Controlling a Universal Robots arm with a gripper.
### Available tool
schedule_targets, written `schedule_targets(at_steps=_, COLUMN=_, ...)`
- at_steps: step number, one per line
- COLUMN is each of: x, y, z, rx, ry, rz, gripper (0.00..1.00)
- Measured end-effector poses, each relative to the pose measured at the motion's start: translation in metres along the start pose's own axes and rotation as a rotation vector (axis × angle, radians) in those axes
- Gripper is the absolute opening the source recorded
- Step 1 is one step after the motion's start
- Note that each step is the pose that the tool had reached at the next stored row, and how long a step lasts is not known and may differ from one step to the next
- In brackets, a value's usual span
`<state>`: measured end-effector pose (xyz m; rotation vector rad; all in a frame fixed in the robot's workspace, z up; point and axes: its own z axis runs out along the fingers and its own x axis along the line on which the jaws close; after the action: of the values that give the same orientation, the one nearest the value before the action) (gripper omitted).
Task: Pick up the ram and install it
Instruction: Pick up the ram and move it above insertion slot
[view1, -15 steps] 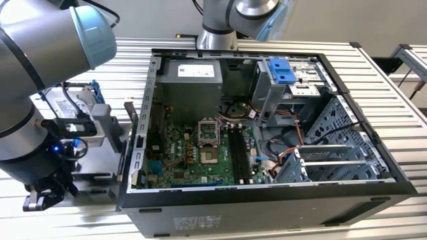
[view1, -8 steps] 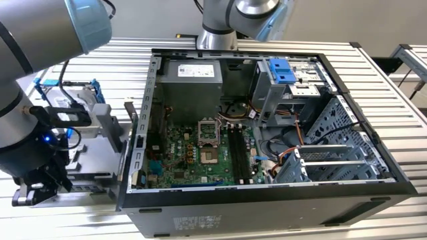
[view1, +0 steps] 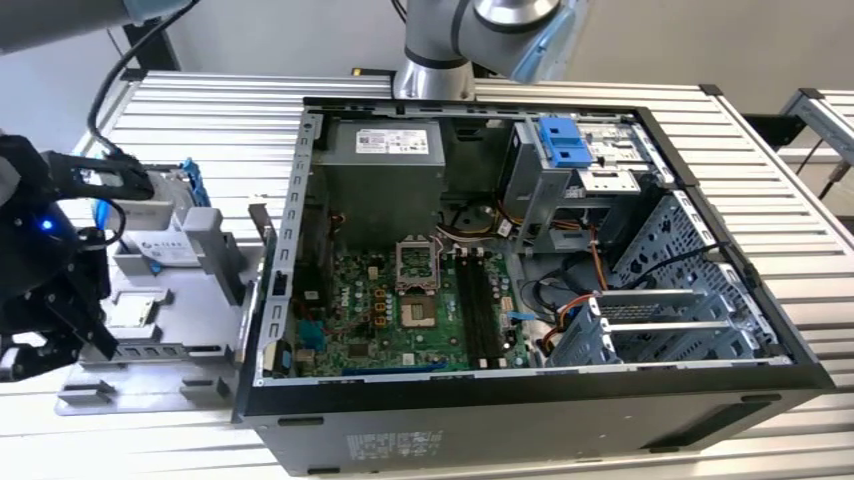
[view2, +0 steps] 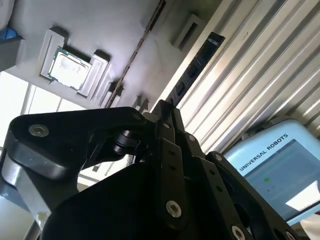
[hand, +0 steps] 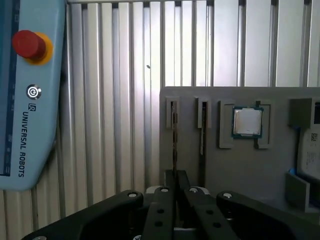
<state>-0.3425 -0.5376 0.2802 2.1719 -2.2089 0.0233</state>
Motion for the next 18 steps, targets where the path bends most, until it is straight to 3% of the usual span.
schedule_targets(at_steps=18, x=0.0036, y=0.0018, z=-0.0876, rx=-0.0011, ry=-0.0001, rz=0.0, gripper=0.0)
